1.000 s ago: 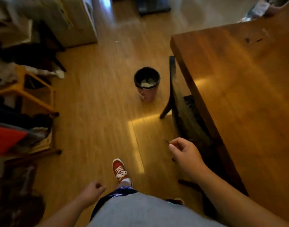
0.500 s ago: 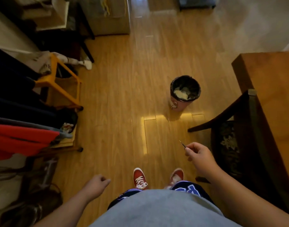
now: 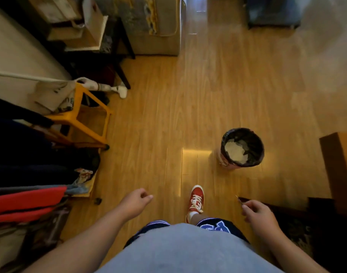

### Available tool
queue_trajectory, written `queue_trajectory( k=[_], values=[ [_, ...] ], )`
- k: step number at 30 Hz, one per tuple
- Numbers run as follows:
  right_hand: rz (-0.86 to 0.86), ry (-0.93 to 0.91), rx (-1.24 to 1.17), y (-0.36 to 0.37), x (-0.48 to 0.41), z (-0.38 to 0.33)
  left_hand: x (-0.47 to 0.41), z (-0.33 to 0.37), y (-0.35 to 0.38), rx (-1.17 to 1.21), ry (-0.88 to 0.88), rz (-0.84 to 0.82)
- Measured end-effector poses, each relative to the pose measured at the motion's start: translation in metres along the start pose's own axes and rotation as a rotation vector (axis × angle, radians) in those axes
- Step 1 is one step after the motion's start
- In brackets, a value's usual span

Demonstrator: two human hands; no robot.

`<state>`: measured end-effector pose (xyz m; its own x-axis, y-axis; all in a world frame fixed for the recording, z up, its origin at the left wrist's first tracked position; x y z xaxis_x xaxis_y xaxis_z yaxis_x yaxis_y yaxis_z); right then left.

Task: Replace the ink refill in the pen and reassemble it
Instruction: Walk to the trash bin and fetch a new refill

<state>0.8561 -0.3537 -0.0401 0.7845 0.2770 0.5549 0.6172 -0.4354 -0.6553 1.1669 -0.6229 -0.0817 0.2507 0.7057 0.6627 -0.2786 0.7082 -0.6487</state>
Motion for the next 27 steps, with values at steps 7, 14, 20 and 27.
queue_trajectory(
  k=[7,14,20,27],
  values=[
    [-0.104,-0.170,0.017,0.004,-0.091,-0.146,-0.033,0.019,-0.034,0.040,-0.133,0.022],
    [-0.171,-0.245,-0.004,0.041,-0.160,-0.284,-0.104,0.013,-0.080,0.028,-0.232,-0.013],
    [-0.162,-0.162,0.019,0.058,-0.213,-0.353,-0.209,0.036,-0.148,0.003,-0.233,-0.015],
    [-0.034,-0.004,-0.011,0.021,-0.264,-0.356,-0.307,0.153,-0.215,-0.067,-0.083,-0.028]
  ],
)
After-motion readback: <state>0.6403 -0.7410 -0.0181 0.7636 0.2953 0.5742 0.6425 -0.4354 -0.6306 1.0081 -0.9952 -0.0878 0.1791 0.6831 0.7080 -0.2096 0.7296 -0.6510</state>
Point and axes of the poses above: each hand's wrist, its own x-axis away from the middle knuckle, its own y-axis out of the palm, z = x × y, the point moved 7 cm from there along -x, towards the middle knuckle, and after that the axes turned 12 degrees about z, right-handed, at the moved point
